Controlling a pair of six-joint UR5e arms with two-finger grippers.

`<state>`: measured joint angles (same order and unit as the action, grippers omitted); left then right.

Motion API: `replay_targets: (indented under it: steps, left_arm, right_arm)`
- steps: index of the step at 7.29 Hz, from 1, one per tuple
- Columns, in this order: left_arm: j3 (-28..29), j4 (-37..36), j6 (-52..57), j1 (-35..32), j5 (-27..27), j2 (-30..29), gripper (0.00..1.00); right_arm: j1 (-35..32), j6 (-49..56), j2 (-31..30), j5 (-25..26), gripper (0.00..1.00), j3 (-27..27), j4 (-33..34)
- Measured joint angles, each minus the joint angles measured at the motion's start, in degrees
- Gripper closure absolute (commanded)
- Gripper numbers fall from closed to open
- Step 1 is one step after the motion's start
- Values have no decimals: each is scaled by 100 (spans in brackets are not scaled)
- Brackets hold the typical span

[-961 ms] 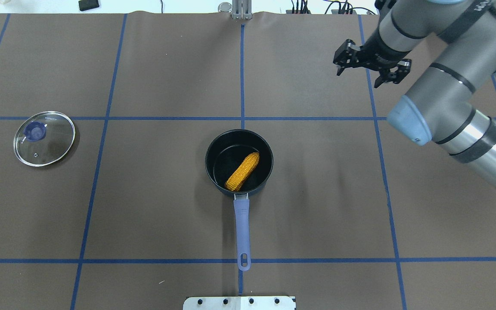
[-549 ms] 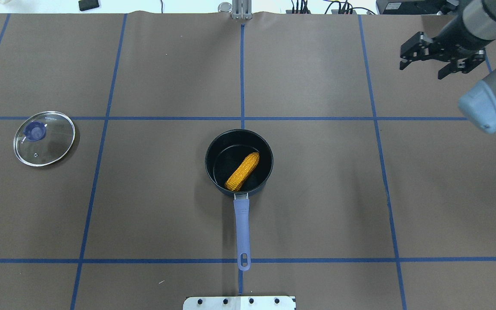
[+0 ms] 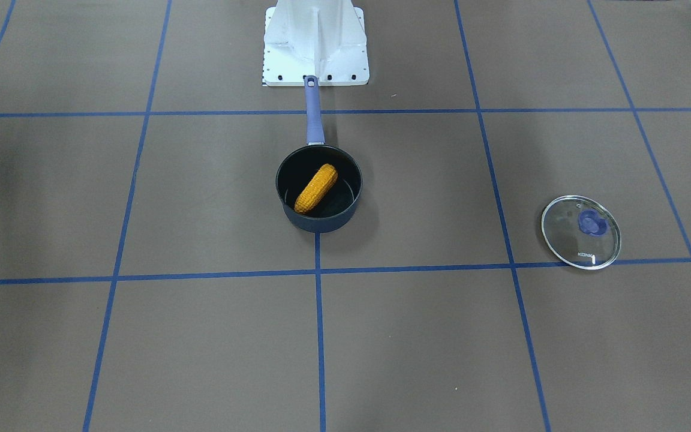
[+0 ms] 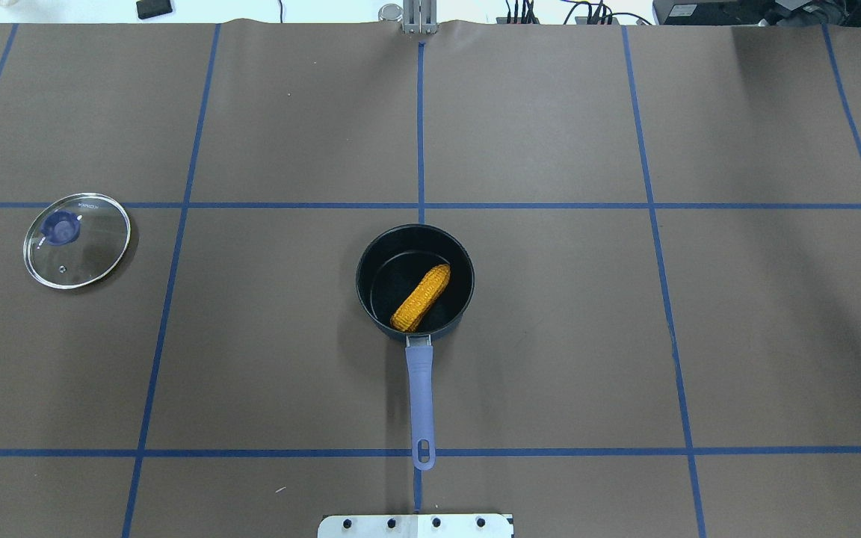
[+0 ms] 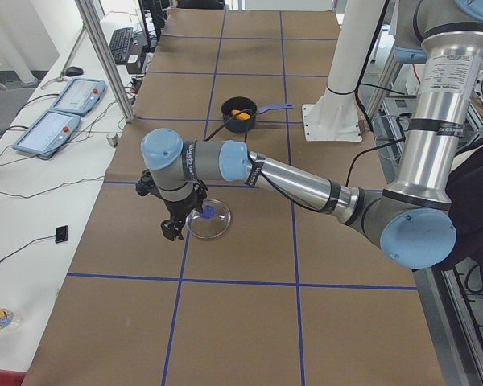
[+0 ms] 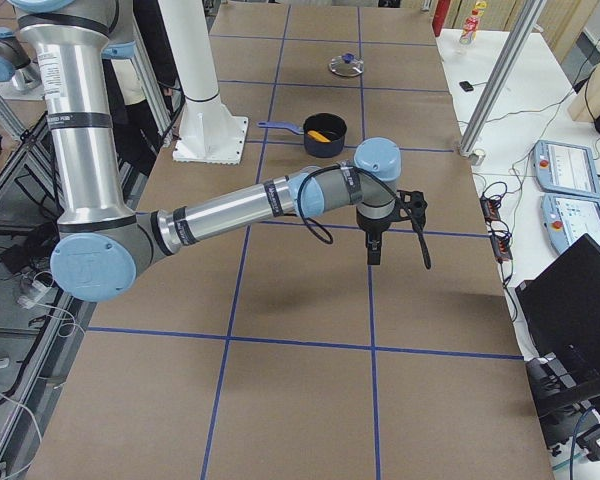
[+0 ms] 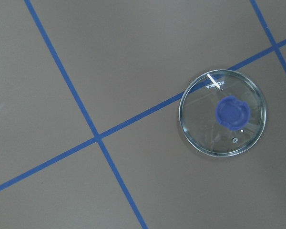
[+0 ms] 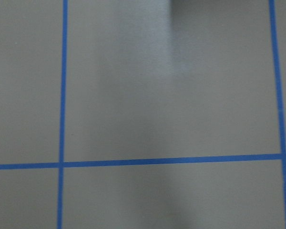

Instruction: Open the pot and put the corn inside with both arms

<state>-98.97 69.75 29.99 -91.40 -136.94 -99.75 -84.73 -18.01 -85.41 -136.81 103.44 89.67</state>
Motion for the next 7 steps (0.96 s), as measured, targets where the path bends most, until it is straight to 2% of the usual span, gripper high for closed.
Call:
replay_targets:
  steps: [3,7]
  left_arm:
    - [172,-5,214,-134,2,-68,2]
    - [192,-11,235,-150,-10,-121,2]
  right_arm:
    - [-523,859,-457,-115,0,-13,-18]
    - [-628,935,-628,-346,0,-65,-53]
